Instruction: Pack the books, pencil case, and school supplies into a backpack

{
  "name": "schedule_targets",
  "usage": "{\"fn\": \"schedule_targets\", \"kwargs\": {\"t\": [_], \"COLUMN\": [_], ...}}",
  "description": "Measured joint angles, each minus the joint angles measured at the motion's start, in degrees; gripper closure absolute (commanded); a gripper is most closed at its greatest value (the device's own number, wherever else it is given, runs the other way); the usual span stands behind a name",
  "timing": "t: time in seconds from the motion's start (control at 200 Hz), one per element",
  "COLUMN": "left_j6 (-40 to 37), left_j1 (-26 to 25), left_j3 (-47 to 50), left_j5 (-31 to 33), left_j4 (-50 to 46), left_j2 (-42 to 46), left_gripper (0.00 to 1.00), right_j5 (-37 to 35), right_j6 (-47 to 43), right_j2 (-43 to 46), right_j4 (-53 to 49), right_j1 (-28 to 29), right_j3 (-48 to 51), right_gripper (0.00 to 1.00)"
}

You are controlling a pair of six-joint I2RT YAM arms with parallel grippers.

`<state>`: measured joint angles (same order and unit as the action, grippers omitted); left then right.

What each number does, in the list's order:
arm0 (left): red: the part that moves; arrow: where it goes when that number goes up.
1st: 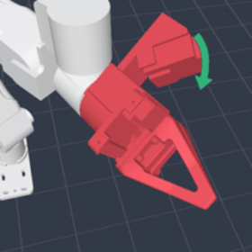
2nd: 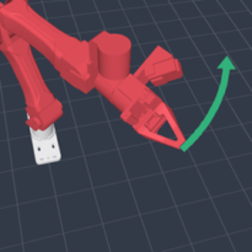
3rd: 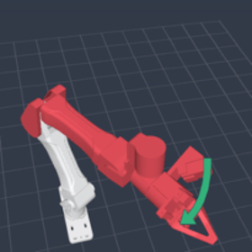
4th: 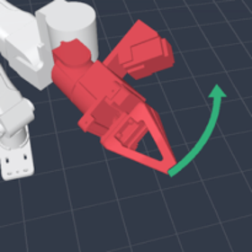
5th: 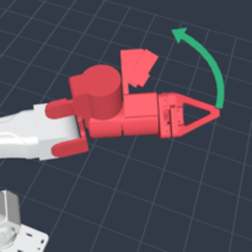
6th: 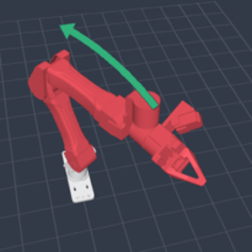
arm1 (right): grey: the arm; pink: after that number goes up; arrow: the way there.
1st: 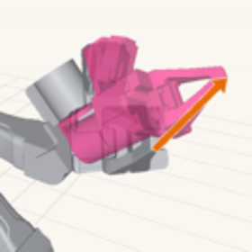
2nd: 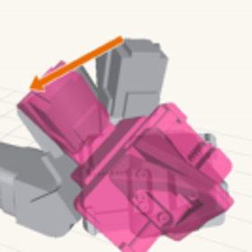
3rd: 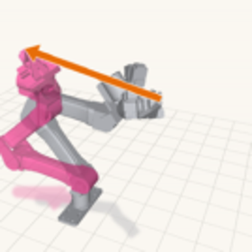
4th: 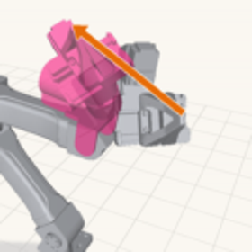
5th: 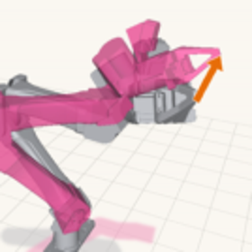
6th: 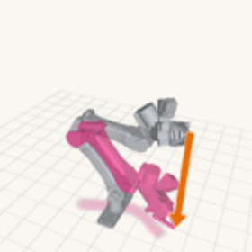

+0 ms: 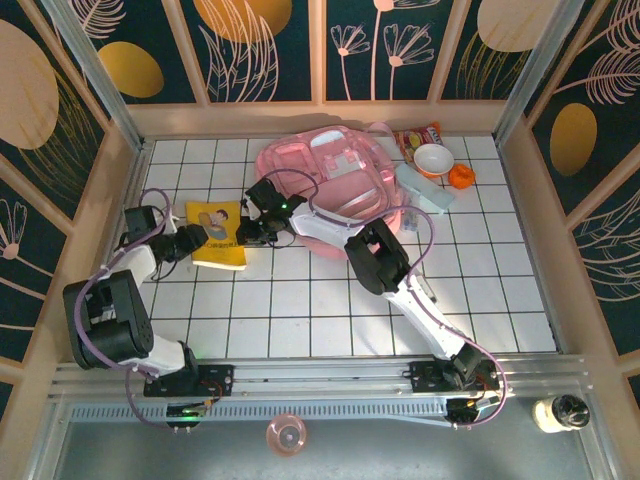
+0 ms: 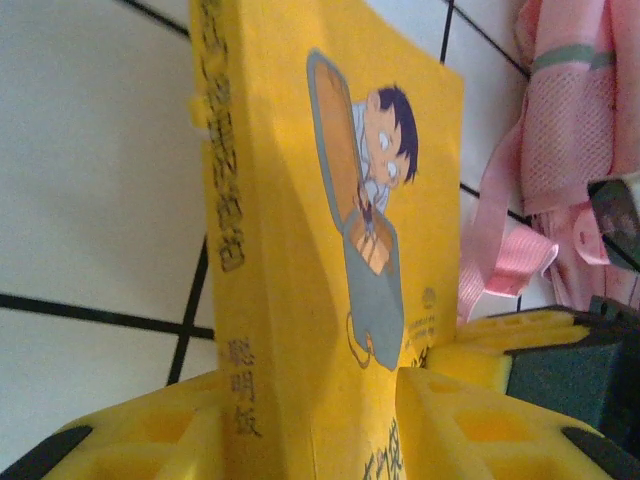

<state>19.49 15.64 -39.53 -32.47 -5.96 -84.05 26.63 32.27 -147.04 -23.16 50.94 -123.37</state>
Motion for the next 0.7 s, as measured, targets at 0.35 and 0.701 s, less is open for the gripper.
{"fn": "schedule_targets", "kwargs": {"t": [0.35,0.701], "left_j6": [0.2,-5.3], "left_j1": [-1.2,-6.3], "left_j3": [0.4,-1.0], "left_j5": [2.3,0.7], "left_j4": [-2.0,0.9], "left_j2": [3.7,22.8], "left_gripper": [0.93,0.96], "right_j5": [-0.6,-5.9], "right_j6": [1.0,1.1], "right_j2": [2.1,31.6], "right_j4": [2.4,14.6], "right_j1": [0.2,-2.0], "right_j3": [3.0,27.2], "right_gripper": [0.69,0.54]}}
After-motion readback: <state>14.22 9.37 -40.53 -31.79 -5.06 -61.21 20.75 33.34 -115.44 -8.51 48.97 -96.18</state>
